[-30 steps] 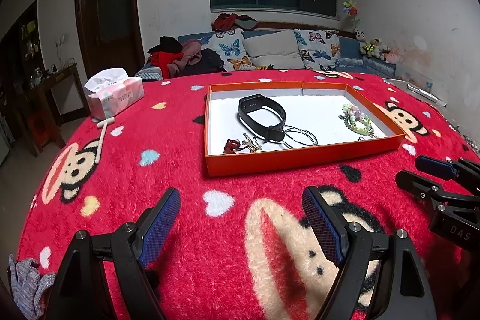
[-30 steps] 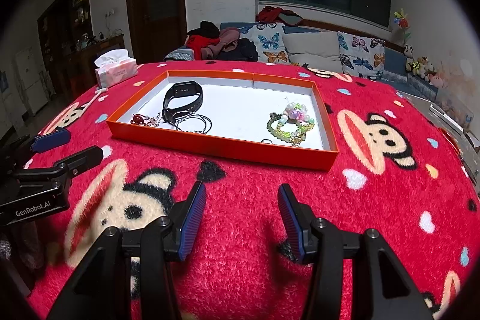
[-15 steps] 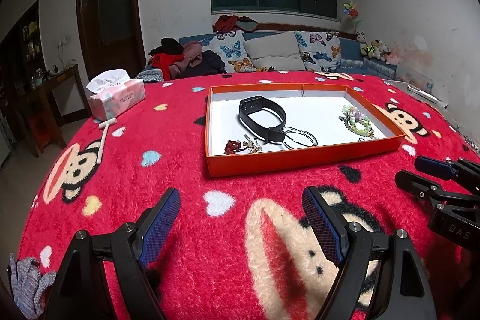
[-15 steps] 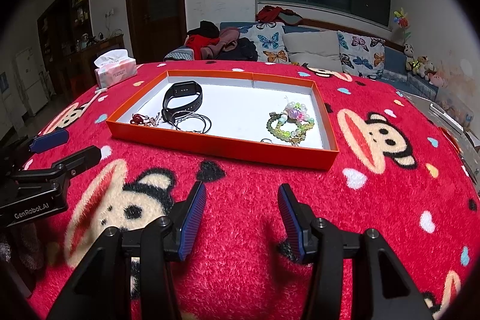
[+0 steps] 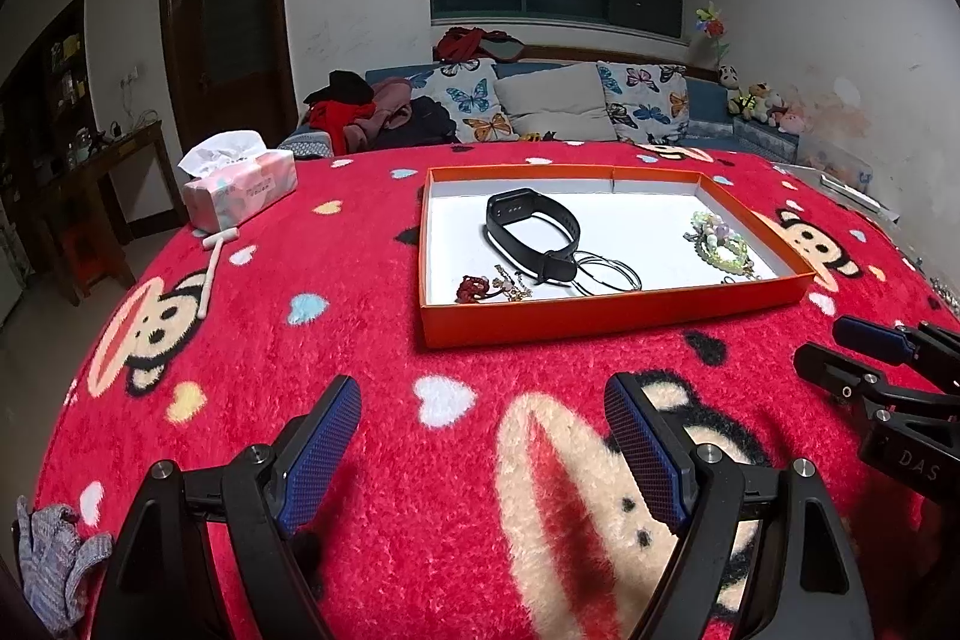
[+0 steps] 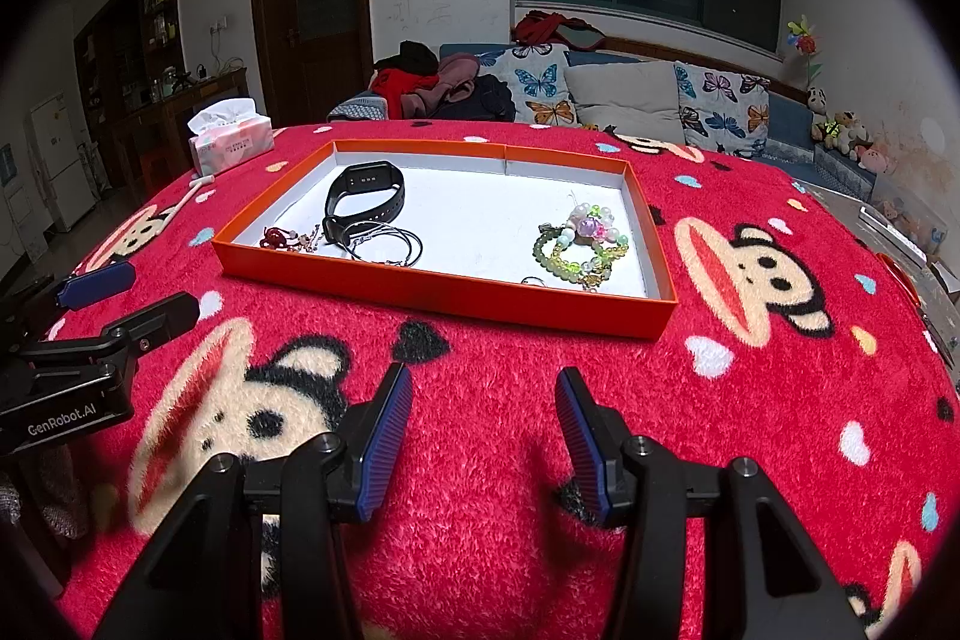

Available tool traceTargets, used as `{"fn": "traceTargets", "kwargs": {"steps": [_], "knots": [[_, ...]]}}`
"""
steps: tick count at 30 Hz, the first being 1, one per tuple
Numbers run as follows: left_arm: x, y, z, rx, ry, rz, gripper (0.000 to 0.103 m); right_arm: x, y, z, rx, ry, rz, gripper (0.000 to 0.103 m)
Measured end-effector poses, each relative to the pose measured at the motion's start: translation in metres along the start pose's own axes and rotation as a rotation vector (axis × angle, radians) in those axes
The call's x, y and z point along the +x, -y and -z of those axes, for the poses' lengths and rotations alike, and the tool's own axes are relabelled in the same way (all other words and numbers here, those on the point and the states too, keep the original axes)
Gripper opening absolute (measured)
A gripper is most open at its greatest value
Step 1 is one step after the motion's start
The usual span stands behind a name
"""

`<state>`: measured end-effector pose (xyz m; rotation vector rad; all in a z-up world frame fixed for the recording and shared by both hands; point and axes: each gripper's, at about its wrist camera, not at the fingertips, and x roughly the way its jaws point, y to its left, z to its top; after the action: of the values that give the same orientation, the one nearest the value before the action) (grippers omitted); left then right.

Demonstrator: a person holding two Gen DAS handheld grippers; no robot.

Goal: Organize jewelry

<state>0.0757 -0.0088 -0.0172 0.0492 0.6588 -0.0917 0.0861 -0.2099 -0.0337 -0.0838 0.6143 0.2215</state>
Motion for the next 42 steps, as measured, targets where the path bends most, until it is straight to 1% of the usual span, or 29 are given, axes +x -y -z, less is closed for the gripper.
{"fn": "traceTargets", "kwargs": {"steps": [25,42], "knots": [[-0.0034,0.0019,0.003,0.001,0.013,-0.009,0.089,0.0001,-0.0002,0.0,0.0,0.0,0.0,0.055],[-0.0014,0.0023,0.0039,-0.007,0.0,-0.01,0.089,0.0001,0.0001,-0.0001,0.0,0.001,0.0,0.055]]}}
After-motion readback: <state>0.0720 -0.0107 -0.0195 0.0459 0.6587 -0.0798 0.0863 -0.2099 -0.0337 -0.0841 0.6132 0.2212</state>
